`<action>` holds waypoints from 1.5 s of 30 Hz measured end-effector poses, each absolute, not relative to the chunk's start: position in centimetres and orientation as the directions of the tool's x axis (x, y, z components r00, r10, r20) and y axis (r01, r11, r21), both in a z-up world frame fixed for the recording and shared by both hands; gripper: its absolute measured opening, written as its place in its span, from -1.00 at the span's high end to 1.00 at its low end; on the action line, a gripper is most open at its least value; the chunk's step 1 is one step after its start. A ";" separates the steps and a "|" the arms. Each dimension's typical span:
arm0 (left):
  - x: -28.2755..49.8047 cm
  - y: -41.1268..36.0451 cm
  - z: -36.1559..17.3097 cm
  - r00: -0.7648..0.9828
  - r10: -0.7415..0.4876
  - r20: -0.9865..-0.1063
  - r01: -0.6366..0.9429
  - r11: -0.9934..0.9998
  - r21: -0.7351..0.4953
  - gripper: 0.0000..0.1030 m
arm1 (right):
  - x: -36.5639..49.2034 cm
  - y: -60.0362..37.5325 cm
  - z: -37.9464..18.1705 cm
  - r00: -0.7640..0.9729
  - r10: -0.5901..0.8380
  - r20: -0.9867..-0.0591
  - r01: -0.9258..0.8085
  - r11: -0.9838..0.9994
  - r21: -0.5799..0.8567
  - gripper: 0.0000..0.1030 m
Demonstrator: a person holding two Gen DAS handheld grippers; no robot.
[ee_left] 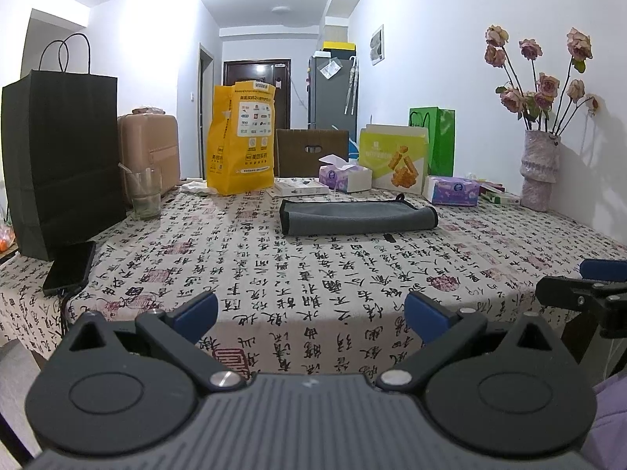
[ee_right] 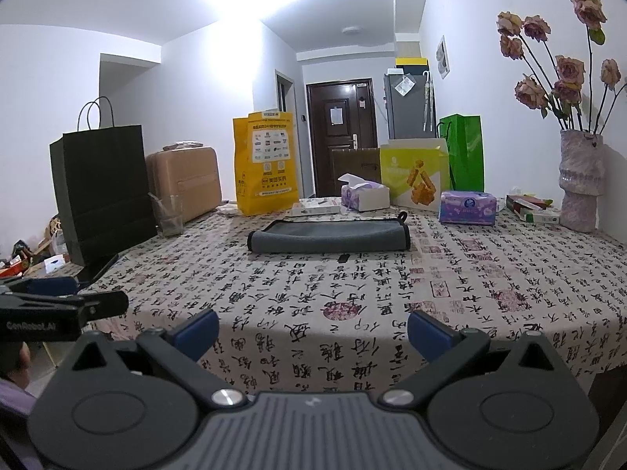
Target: Fold towel
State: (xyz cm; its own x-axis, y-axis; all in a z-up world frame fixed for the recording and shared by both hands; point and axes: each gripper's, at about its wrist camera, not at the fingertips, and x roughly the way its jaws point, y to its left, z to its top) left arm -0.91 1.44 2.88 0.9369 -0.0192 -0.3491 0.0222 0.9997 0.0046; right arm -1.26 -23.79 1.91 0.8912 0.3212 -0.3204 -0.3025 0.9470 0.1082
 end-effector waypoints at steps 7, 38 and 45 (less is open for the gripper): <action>-0.9 1.3 3.0 0.938 -0.032 -0.344 0.036 0.999 0.006 -1.00 | -1.3 -23.7 1.9 0.891 0.322 -0.320 -0.303 0.947 0.109 -1.00; -0.8 1.1 2.9 0.936 -0.043 -0.350 0.048 0.999 0.006 -1.00 | -1.3 -23.6 1.9 0.889 0.324 -0.323 -0.301 0.946 0.119 -1.00; -0.8 1.1 2.8 0.934 -0.045 -0.354 0.049 0.999 0.004 -1.00 | -1.3 -23.5 1.8 0.889 0.323 -0.324 -0.300 0.946 0.120 -1.00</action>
